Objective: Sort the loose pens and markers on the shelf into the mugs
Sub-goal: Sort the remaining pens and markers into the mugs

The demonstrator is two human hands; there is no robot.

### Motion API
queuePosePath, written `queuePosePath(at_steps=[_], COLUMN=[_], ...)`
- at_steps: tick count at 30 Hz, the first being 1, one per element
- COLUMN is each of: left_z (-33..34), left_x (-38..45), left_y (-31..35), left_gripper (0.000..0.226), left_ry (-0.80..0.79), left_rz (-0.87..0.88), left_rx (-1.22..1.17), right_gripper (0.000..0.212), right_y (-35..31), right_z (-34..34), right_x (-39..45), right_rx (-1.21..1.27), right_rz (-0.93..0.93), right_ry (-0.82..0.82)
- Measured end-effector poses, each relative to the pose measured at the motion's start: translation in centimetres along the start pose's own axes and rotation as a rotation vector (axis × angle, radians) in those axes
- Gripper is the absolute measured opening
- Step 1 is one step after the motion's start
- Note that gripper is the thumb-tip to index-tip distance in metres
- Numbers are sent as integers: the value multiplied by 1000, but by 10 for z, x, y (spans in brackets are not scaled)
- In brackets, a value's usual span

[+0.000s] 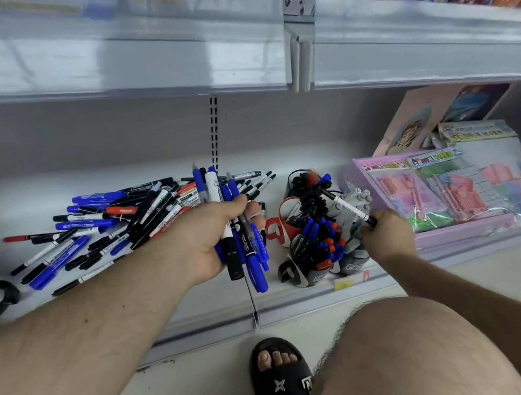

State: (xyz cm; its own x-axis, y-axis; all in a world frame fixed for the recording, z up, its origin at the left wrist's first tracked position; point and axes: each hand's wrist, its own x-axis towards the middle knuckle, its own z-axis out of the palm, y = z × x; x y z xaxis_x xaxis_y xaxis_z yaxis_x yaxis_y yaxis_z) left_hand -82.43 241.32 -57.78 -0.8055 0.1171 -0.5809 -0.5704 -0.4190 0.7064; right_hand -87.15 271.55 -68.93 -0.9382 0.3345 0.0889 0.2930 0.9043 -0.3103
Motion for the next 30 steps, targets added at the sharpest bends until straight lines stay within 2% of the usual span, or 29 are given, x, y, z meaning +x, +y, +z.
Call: queuePosePath(at_steps=[6, 9, 11, 14, 17, 20, 25, 28, 30], left_z=[-5, -6, -7, -8, -11, -11, -10, -10, -9], left_x=[2, 0, -3, -10, -16, -21, -31, -34, -36], left_y=[-1, 0, 2, 6, 9, 11, 13, 14, 16], left_gripper=[4, 5, 6, 12, 14, 18, 25, 17, 21], left_ry=[-18, -50, -80, -135, -178, -192, -212, -175, -160], left_rz=[-16, -12, 6, 41, 64, 86, 124, 168, 175], left_rx=[17, 15, 12, 9, -17, -29, -69, -99, -113], right_gripper=[8, 3, 4, 30, 43, 49, 48, 43, 35], right_y=[-10, -20, -32, -62, -104, -135, -168, -179, -183], right_z=[0, -8, -19, -48, -93, -127, -144, -142, -137], right_x=[11, 15, 11, -4, -36, -65, -94, -103, -106], right_rx=[-155, -213, -149, 86, 375, 436, 524, 519, 507], right_rz=[44, 2, -37, -127, -156, -256, -285, -267, -270], right_ry=[-127, -167, -169, -244, -476, -692, -923, -957, -940])
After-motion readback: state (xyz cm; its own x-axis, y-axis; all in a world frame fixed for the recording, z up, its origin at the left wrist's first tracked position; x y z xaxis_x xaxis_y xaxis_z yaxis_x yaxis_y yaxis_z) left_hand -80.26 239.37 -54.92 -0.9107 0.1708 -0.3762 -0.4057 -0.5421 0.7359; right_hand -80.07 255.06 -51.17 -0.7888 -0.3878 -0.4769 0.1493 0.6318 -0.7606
